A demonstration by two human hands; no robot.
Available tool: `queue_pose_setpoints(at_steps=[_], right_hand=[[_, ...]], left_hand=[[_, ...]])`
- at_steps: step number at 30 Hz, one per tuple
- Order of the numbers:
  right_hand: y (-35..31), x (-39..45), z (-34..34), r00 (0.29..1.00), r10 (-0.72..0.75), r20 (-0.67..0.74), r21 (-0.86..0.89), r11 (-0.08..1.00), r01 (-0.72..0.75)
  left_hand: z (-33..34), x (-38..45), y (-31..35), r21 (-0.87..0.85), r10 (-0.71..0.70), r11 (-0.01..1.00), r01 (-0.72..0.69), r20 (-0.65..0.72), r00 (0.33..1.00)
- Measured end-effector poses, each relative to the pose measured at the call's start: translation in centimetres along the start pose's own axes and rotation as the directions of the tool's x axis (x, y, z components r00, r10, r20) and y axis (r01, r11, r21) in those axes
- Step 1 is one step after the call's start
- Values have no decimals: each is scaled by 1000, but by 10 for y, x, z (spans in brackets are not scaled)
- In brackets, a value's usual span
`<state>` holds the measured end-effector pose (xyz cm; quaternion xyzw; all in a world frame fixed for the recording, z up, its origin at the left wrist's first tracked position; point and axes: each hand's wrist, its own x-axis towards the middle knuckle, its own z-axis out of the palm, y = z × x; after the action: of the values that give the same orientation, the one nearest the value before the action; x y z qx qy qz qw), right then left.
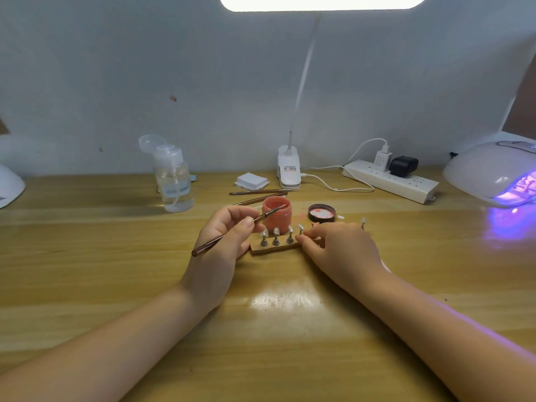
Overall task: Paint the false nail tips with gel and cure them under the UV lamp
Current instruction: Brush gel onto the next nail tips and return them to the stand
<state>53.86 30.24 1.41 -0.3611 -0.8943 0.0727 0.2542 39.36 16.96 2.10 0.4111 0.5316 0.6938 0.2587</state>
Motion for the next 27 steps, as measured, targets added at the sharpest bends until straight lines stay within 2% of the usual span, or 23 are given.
queue_pose_setpoints(at_steps=[6,12,17,21,27], right_hand=[[-3,4,0,1000,-21,22,-81,996,23],[-3,-2,-1,992,-117,-43,-95,989,112],[1,-8,-4,975,-114,-193,179,972,149],[-1,-8,-5,973,-69,-221,352,925,146],[0,-8,-5,974,-54,-218,447,882,149]], left_hand=[[1,-1,1,-4,-6,1000,6,-1,1000],[2,-1,-1,5,-2,1000,2,7,1000],[1,-3,-1,192,109,976,-106,-5,994],[0,3,10,357,194,921,-155,-74,978],[-6,37,41,442,54,897,-12,-83,995]])
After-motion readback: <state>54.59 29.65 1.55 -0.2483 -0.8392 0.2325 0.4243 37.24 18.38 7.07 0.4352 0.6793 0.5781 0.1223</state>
